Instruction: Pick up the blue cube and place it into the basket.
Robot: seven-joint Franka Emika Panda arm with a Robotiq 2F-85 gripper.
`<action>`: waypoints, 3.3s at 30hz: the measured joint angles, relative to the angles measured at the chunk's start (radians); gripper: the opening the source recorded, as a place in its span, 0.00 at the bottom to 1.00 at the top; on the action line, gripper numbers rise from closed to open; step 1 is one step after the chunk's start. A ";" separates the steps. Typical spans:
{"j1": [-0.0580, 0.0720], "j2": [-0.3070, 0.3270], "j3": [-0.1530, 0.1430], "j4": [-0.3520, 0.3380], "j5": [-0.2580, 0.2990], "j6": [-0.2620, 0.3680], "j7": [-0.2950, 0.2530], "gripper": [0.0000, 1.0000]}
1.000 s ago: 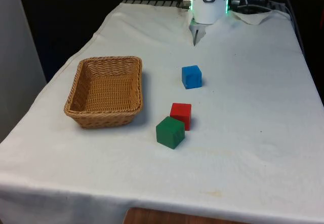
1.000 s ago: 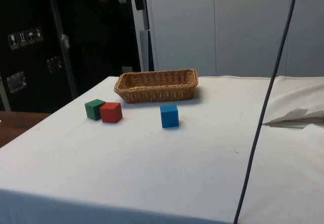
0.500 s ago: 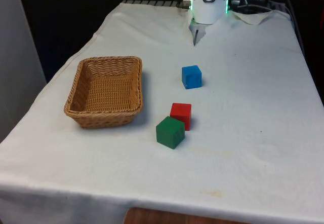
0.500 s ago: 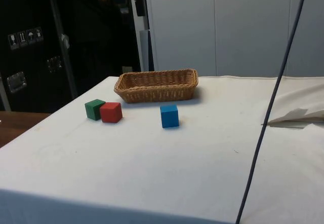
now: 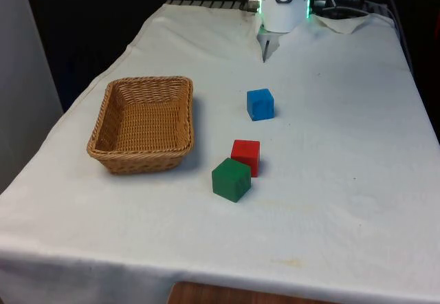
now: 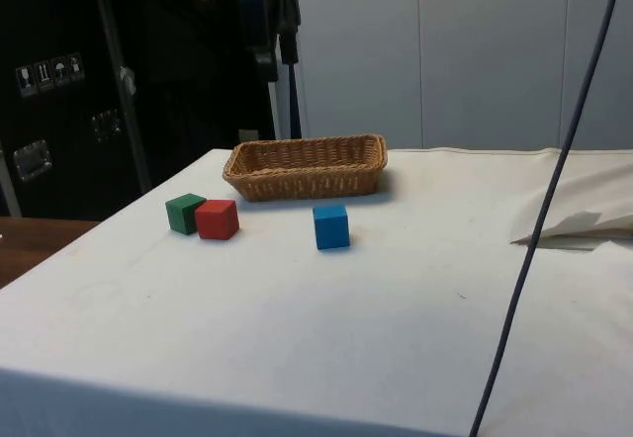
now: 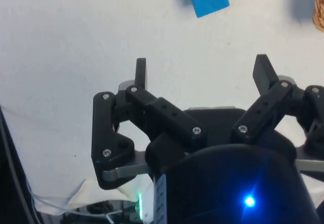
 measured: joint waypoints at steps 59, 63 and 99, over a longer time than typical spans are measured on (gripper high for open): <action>-0.037 0.222 -0.050 -0.325 0.000 0.638 -0.230 1.00; -0.040 0.254 -0.054 -0.328 0.000 0.683 -0.238 1.00; -0.045 0.324 -0.081 -0.317 0.000 0.728 -0.269 1.00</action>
